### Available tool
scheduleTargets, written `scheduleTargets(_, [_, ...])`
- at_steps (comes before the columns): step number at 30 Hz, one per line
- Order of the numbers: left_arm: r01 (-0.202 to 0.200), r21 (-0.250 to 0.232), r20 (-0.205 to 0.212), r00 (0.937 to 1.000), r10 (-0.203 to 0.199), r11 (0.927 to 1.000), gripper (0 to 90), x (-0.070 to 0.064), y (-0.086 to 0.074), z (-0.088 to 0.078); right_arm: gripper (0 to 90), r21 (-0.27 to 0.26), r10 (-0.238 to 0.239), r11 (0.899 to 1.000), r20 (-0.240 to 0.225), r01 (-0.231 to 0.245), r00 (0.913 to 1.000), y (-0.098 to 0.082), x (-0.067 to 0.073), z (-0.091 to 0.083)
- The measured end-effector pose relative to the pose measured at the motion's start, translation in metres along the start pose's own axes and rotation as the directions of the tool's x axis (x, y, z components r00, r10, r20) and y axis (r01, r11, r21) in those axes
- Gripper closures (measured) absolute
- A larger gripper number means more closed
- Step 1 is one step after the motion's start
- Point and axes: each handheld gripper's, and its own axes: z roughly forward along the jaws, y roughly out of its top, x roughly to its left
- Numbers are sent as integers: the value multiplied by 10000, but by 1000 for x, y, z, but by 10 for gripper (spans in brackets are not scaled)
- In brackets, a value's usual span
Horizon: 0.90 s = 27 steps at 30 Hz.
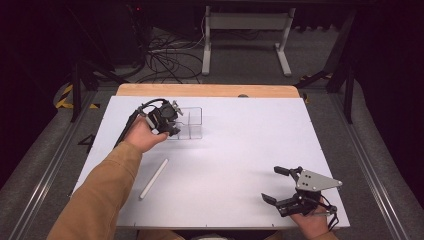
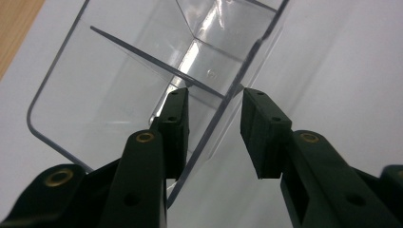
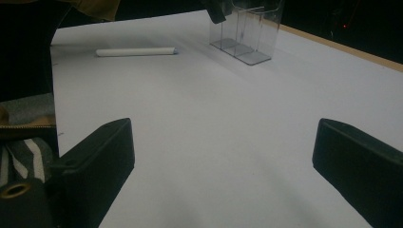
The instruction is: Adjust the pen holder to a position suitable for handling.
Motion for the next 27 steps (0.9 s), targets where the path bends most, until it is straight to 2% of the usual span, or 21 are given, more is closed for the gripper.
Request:
scheduleTargets(2, [-49,134,152,9999,47,9999,669,-1,0,-2,71,7,2,10000,-1,-2,10000,0,0,0])
scheduleTargets(6, [-518,318,462,9977,503,9981,737,-5,2,-6,71,26,7,10000,-11,-7,10000,0,0,0])
scheduleTargets(7, [-598,320,696,9959,574,9977,757,-6,2,-7,71,16,14,10000,-8,-14,10000,0,0,0])
scheduleTargets(10, [-826,182,1110,9906,801,9964,843,-10,5,-11,70,17,10,10000,-12,-10,10000,0,0,0])
scheduleTargets(12, [-899,140,1140,9896,878,9958,879,-12,6,-12,70,16,15,10000,-14,-15,10000,0,0,0])
scheduleTargets(13, [-1177,109,1047,9877,1159,9930,879,-16,8,-15,70,18,20,10000,-19,-19,10000,0,0,0])
scheduleTargets(14, [-1177,109,1047,9877,1159,9930,878,-16,8,-15,70,20,16,10000,-21,-16,10000,0,0,0])
scheduleTargets(15, [-1291,-19,1225,9841,1283,9916,878,-18,9,-19,70,24,10,10000,-18,-10,10000,0,0,0])
scheduleTargets(18, [-1455,-503,1285,9802,1509,9881,878,-23,10,-28,70,46,8,10000,-28,-8,10000,0,0,0])
scheduleTargets(21, [-1905,-849,1380,9699,2008,9780,878,-31,13,-37,69,37,19,10000,-31,-19,10000,0,0,-1])
scheduleTargets(23, [-2234,-1005,1535,9593,2369,9695,877,-38,14,-42,69,28,25,10000,-45,-25,10000,0,0,0])
scheduleTargets(24, [-2234,-1005,1535,9593,2369,9695,877,-38,14,-42,70,5,30,10000,-44,-30,10000,0,0,0])
scheduleTargets(25, [-2478,-1255,1678,9491,2667,9607,877,-46,15,-45,70,-5,30,10000,-42,-30,10000,0,0,0])
scheduleTargets(27, [-2764,-1433,1856,9357,3001,9503,877,-54,17,-47,69,8,45,10000,-41,-45,10000,0,0,0])
